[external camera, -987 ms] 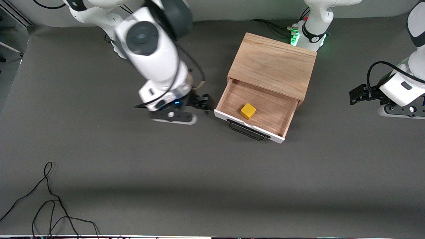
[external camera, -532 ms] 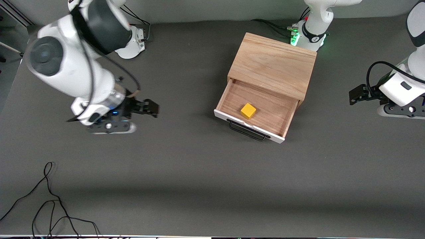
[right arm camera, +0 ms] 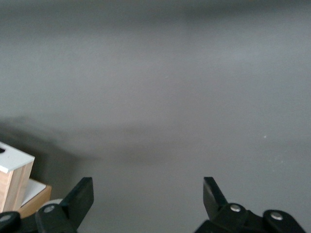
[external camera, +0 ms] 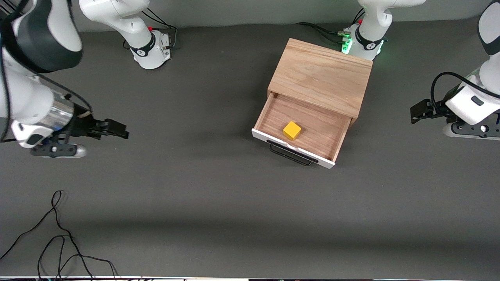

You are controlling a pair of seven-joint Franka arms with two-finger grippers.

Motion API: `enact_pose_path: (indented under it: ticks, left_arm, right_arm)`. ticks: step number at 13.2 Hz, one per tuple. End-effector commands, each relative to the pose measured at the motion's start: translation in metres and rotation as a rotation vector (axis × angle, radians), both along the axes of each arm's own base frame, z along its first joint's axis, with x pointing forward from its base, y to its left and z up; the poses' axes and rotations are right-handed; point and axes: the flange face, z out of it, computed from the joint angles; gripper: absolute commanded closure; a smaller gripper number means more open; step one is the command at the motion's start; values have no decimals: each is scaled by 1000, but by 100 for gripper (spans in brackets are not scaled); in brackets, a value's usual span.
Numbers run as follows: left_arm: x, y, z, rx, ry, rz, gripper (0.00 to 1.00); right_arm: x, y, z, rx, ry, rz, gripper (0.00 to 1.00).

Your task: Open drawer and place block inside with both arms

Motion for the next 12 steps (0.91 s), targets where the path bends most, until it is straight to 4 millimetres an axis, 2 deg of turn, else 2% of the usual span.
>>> enact_pose_path:
  ticks: [1,3,4,12]
  left_arm:
    - [-2,-3,1,-1,9,-7,0]
    - [-2,-3,1,-1,9,-7,0]
    - [-2,-3,1,-1,9,-7,0]
    - [-1,-3,-1,-1,12,-7,0]
  right_arm:
    - [-19,-9,-4,-115,-27,27,0]
    - [-19,-17,-12,-121,-21,31,0]
    - [-19,-12,-11,-121,-31,41,0]
    - [-10,-24,8,-118,-62,15,0]
